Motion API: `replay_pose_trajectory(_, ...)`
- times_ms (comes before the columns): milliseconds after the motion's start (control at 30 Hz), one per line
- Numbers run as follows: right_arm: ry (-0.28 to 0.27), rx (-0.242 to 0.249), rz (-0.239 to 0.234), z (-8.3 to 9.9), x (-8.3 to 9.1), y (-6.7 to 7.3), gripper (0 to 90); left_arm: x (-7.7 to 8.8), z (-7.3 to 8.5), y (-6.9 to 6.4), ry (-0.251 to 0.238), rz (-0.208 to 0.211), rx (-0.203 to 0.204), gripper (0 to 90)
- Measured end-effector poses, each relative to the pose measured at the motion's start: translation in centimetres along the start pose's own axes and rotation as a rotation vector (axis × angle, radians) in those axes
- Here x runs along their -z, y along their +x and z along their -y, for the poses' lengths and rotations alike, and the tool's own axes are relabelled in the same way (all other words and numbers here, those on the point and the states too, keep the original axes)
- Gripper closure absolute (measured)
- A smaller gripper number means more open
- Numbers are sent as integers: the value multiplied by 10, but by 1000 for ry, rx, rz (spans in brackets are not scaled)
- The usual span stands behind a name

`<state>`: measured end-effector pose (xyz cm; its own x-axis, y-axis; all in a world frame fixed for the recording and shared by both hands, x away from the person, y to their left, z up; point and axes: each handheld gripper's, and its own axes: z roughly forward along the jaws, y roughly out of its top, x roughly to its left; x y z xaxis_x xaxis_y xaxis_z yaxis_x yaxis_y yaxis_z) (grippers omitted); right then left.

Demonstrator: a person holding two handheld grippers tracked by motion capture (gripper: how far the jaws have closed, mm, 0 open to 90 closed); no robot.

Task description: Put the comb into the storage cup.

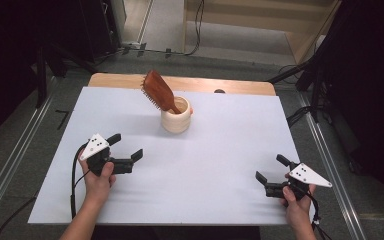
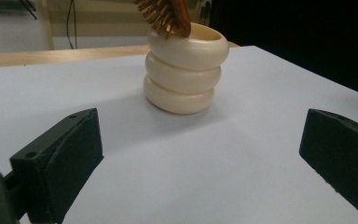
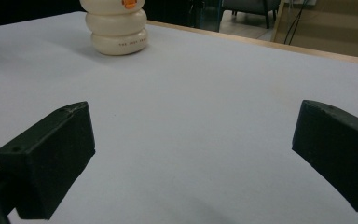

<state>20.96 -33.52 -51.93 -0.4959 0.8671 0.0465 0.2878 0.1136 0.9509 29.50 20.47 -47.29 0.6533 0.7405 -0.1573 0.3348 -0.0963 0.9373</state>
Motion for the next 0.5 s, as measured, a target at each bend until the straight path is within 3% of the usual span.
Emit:
replay_pose_trajectory(100, 2, -3, 2, 0, 0, 0, 0, 6, 3, 2, -9, 0, 15, 0)
replay_pose_trajectory(500, 2, 0, 1, 0, 0, 0, 0, 26, 12, 7, -5, -25, 5, 0)
